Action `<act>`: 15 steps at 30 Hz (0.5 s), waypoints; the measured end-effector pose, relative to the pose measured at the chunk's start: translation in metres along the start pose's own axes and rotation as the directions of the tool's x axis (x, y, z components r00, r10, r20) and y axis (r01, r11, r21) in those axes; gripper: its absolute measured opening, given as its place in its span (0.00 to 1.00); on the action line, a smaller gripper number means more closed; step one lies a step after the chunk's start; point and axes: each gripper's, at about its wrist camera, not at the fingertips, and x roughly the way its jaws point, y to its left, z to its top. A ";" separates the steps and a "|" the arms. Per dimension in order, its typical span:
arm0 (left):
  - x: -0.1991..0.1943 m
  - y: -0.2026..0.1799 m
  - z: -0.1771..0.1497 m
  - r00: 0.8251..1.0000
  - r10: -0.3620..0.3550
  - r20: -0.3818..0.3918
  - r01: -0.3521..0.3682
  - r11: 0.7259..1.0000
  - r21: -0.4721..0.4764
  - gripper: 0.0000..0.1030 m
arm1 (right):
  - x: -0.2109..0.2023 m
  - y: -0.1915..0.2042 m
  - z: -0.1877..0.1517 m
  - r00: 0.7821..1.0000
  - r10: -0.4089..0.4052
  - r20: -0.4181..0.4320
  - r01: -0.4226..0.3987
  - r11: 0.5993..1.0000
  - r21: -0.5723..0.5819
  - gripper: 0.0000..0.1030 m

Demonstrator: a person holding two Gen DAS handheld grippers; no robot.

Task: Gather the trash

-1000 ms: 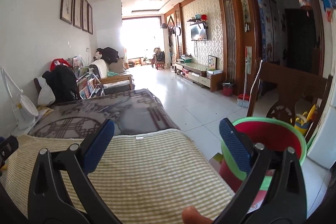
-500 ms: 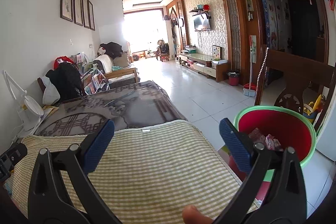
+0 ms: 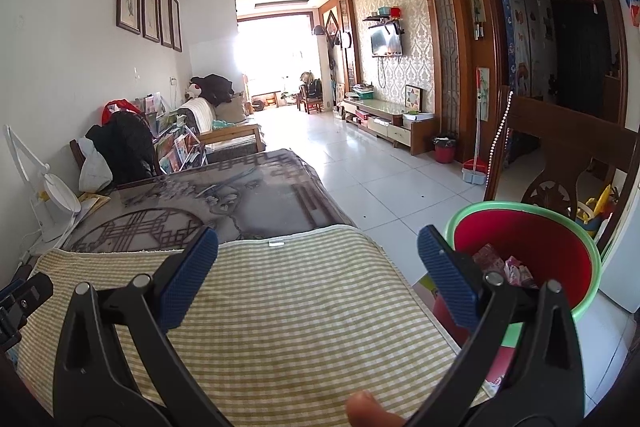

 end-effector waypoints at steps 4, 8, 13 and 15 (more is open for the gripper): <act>0.000 0.000 0.000 1.000 0.000 0.001 0.000 1.000 0.001 0.92 | 0.000 -0.001 0.000 1.000 -0.001 -0.003 0.001 1.000 -0.001 0.96; 0.001 0.000 0.000 1.000 -0.001 -0.005 0.001 1.000 0.001 0.92 | 0.001 -0.001 -0.001 1.000 0.001 -0.008 -0.001 1.000 -0.003 0.96; 0.003 0.002 -0.001 1.000 -0.006 -0.013 0.006 1.000 -0.001 0.92 | 0.003 0.000 -0.003 1.000 0.003 -0.021 -0.004 1.000 -0.020 0.96; 0.004 0.003 -0.001 1.000 -0.008 -0.013 0.008 1.000 0.000 0.93 | 0.005 0.002 -0.004 1.000 0.004 -0.029 -0.005 0.999 -0.032 0.96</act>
